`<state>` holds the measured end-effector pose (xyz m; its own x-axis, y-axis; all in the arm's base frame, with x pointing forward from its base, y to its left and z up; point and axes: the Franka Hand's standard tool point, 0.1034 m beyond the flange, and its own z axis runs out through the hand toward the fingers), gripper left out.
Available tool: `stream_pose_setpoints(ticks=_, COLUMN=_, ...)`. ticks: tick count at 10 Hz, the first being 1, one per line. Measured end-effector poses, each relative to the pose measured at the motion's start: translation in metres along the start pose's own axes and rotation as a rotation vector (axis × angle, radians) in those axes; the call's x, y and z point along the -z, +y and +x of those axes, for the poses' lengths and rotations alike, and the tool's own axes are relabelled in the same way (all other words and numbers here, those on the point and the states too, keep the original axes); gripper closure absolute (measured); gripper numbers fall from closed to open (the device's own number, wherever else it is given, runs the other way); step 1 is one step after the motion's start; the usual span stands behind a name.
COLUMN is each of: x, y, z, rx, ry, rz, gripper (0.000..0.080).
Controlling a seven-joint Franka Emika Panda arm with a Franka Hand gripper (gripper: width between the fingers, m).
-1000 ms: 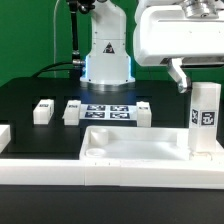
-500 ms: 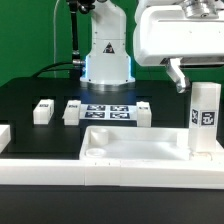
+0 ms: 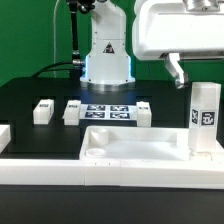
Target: Assemble desk
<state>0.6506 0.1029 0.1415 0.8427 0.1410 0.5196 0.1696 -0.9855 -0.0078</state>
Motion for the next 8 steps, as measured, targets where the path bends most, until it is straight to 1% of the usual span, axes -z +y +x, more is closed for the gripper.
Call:
stream_pose_setpoints(ticks=1, x=-0.008, y=-0.010, z=-0.007, rx=-0.021, ry=-0.049, rz=0.011, gripper=0.0150)
stream_pose_setpoints(ticks=2, x=-0.008, y=-0.020, z=-0.009, rx=-0.035, ry=-0.150, rz=0.026, gripper=0.0150)
stream_pose_setpoints(ticks=3, x=-0.005, y=-0.020, z=-0.004, rx=-0.032, ry=-0.205, rz=0.032, gripper=0.0150)
stream_pose_setpoints(ticks=4, x=-0.005, y=-0.016, z=-0.006, rx=-0.038, ry=-0.248, rz=0.033, gripper=0.0150)
stream_pose_setpoints(ticks=5, x=-0.005, y=-0.014, z=-0.012, rx=-0.039, ry=-0.308, rz=0.036, gripper=0.0150)
stream_pose_setpoints(ticks=6, x=-0.006, y=-0.007, z=-0.018, rx=-0.039, ry=-0.360, rz=0.037, gripper=0.0150)
stream_pose_setpoints(ticks=7, x=-0.005, y=0.002, z=-0.024, rx=-0.048, ry=-0.442, rz=0.040, gripper=0.0150)
stream_pose_setpoints(ticks=8, x=-0.006, y=0.007, z=-0.021, rx=-0.057, ry=-0.478, rz=0.042, gripper=0.0150)
